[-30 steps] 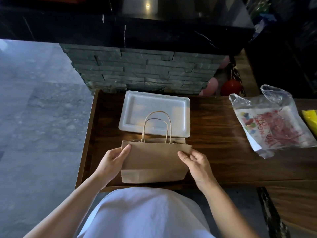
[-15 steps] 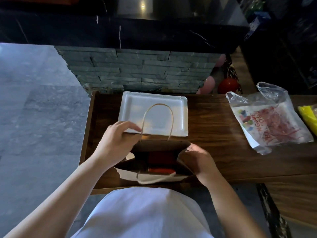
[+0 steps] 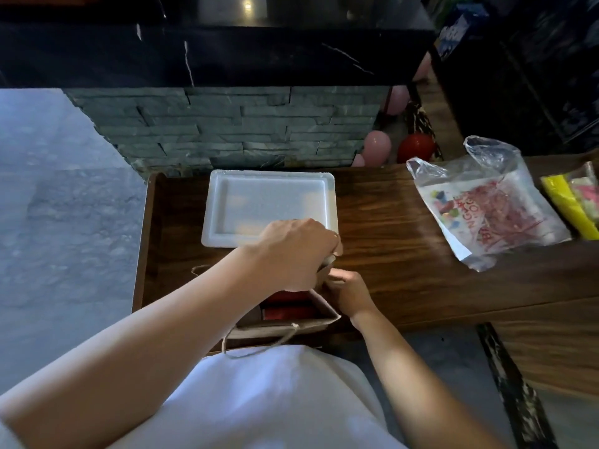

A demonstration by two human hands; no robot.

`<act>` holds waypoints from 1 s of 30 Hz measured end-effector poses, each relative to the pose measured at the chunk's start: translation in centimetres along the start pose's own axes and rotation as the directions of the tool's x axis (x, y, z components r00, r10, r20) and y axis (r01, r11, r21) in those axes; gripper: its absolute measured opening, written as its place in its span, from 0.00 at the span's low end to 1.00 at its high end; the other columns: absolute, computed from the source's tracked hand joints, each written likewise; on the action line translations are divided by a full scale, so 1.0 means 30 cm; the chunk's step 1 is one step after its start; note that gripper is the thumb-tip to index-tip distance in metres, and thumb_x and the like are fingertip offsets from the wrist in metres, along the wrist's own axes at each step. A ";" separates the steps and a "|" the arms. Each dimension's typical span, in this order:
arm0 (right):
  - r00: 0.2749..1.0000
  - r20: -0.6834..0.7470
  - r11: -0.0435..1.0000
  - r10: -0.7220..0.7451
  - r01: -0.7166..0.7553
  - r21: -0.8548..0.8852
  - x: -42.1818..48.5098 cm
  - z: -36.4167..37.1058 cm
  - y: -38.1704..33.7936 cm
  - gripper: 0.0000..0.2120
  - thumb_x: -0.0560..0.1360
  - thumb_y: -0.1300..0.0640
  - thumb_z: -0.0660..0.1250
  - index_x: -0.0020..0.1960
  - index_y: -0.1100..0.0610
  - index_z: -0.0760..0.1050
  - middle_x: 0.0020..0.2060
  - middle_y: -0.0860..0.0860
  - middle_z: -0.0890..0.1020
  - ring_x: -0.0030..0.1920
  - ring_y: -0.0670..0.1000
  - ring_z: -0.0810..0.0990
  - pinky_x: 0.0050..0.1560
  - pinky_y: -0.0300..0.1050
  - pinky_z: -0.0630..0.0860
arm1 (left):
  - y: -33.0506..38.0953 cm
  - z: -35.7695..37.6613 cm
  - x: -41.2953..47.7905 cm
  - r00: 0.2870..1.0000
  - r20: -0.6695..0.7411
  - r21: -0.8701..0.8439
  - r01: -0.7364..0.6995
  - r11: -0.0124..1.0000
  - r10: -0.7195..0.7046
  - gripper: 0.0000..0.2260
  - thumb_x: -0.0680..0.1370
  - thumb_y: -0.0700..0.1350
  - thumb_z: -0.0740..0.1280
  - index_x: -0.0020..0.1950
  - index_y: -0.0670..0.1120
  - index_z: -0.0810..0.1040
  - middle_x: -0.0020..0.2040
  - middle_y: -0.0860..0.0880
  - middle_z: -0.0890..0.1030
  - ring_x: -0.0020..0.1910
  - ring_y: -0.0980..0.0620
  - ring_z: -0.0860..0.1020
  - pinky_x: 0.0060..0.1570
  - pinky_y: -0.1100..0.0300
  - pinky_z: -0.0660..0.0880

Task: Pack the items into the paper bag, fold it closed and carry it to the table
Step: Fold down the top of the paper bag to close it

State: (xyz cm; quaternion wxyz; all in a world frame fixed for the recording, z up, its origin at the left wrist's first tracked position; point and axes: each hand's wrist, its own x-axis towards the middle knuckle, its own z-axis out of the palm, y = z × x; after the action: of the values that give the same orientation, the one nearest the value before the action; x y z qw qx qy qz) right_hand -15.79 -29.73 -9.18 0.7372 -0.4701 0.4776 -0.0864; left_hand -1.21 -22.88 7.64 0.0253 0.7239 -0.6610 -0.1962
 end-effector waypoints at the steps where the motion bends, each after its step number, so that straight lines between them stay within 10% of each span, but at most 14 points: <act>1: 0.998 -0.015 0.988 -0.064 0.062 -0.139 0.008 -0.005 0.008 0.10 0.75 0.67 0.62 0.52 0.68 0.81 0.50 0.62 0.83 0.50 0.60 0.81 0.55 0.56 0.78 | -0.006 0.012 0.004 1.000 -0.008 0.017 0.015 1.000 -0.015 0.12 0.73 0.43 0.69 0.56 0.52 0.79 0.53 0.52 0.81 0.48 0.50 0.80 0.36 0.61 0.70; 14: 0.905 0.142 0.633 -0.401 0.386 -0.672 0.042 -0.022 0.084 0.12 0.76 0.64 0.65 0.36 0.58 0.82 0.33 0.43 0.80 0.34 0.31 0.76 0.36 0.28 0.67 | -0.062 0.072 -0.004 0.998 -0.023 -0.263 -0.062 0.963 0.058 0.09 0.75 0.47 0.70 0.49 0.61 0.85 0.38 0.62 0.75 0.42 0.58 0.77 0.43 0.57 0.78; 18: 0.897 0.149 0.557 -0.417 0.381 -0.738 0.078 -0.013 0.094 0.20 0.73 0.62 0.62 0.24 0.47 0.70 0.23 0.41 0.77 0.27 0.38 0.75 0.31 0.35 0.66 | -0.071 0.072 -0.011 0.995 -0.011 -0.258 -0.102 0.961 0.103 0.09 0.76 0.44 0.69 0.49 0.57 0.86 0.39 0.62 0.75 0.40 0.59 0.76 0.41 0.62 0.77; 22: 0.845 0.212 0.328 -0.491 0.404 -0.854 0.097 0.003 0.116 0.10 0.72 0.64 0.61 0.35 0.60 0.79 0.32 0.56 0.83 0.32 0.56 0.82 0.31 0.43 0.74 | -0.071 0.075 -0.014 0.988 -0.032 -0.218 -0.156 0.963 0.153 0.10 0.75 0.40 0.70 0.50 0.54 0.86 0.36 0.65 0.69 0.33 0.64 0.71 0.36 0.78 0.64; 27: 0.881 0.206 0.328 -0.426 0.363 -0.872 0.112 0.028 0.122 0.08 0.75 0.65 0.62 0.41 0.61 0.79 0.38 0.56 0.83 0.40 0.56 0.81 0.42 0.50 0.78 | -0.071 0.081 -0.005 0.988 -0.029 -0.217 -0.151 0.964 0.148 0.13 0.73 0.35 0.68 0.45 0.51 0.86 0.43 0.57 0.79 0.42 0.58 0.79 0.44 0.67 0.76; 30: 0.763 0.356 0.207 -0.540 0.530 -0.823 0.071 0.036 0.047 0.07 0.67 0.70 0.66 0.31 0.62 0.74 0.28 0.57 0.79 0.30 0.59 0.77 0.32 0.48 0.73 | -0.078 0.059 0.012 0.995 -0.052 -0.312 -0.094 0.945 0.081 0.15 0.69 0.33 0.63 0.42 0.50 0.85 0.45 0.55 0.82 0.44 0.57 0.81 0.46 0.60 0.79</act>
State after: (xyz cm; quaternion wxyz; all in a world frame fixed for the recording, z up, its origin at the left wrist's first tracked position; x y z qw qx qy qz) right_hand -14.29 -29.53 -11.49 0.2925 -0.9179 0.2582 -0.0715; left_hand 0.45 -22.54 5.24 0.1618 0.6843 -0.6521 -0.2836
